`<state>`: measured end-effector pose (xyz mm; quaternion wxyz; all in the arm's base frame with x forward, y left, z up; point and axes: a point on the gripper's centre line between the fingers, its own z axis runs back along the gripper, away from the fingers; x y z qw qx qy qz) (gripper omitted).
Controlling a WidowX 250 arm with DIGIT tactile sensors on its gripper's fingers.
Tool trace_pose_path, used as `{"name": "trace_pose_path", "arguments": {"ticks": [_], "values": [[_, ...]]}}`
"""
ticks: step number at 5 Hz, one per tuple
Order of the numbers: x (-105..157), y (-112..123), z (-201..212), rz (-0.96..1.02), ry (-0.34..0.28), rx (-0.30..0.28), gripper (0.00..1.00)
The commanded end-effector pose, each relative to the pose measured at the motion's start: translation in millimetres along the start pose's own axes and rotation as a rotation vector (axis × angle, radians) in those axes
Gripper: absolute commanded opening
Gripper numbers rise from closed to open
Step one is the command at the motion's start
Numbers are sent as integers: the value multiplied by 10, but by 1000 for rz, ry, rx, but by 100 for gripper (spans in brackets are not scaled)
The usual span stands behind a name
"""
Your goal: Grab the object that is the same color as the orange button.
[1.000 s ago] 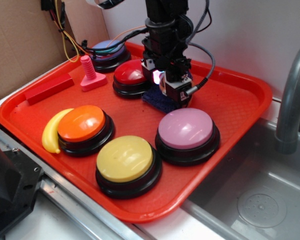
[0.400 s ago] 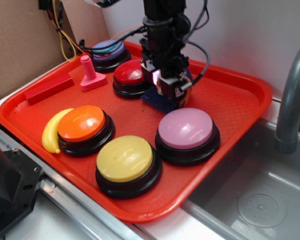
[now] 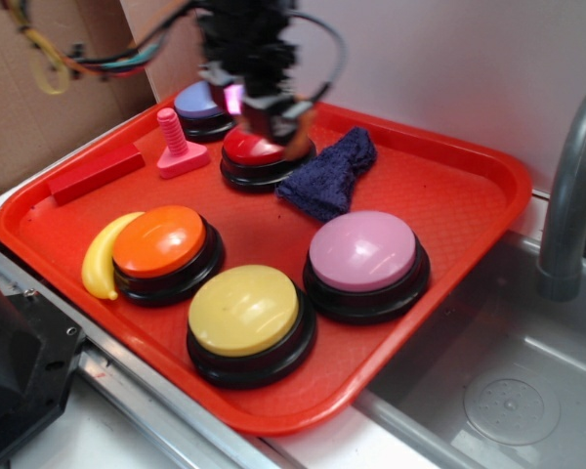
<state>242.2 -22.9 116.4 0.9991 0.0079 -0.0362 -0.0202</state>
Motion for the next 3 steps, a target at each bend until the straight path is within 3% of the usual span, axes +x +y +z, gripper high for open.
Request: {"name": "trace_pose_path", "arguments": {"ticks": [1,3], "values": [[-325,358,360,104,-38,41,0],[-391,512,396,175,-48,35,0]]}}
